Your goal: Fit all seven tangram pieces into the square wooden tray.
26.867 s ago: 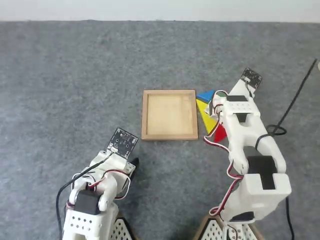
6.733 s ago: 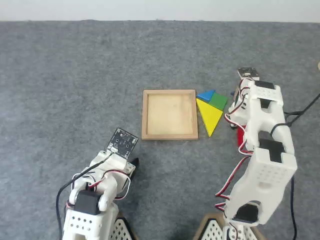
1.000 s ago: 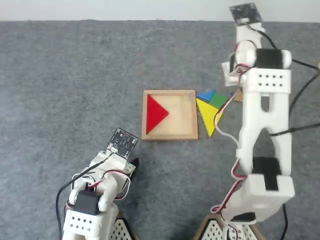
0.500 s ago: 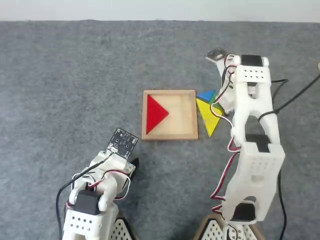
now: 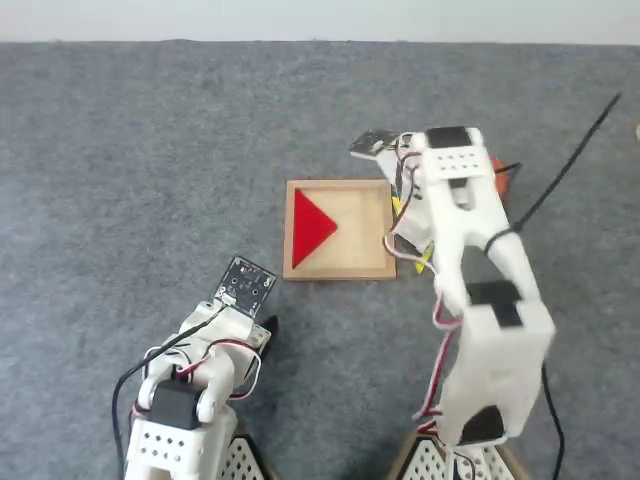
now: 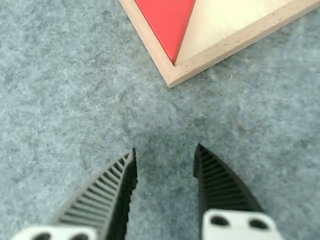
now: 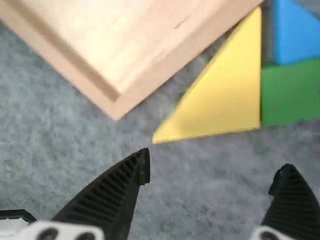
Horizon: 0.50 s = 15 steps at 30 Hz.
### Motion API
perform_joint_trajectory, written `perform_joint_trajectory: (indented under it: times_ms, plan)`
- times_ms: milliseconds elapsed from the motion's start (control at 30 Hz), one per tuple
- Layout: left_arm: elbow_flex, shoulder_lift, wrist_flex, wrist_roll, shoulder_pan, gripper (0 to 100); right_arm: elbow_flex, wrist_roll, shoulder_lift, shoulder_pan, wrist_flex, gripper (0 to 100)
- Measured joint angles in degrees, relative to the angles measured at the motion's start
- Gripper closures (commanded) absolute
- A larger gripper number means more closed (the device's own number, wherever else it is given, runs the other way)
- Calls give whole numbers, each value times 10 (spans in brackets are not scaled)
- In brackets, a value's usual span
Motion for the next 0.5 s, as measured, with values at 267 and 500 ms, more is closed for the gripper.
perform_joint_trajectory:
  times_ms: [267,500]
  plan:
    - [0,0,0,0,0,817,313,-4,-275,-16,-190,612]
    - [0,0,0,0,0,817,309,-17,-203,-27,-261,612]
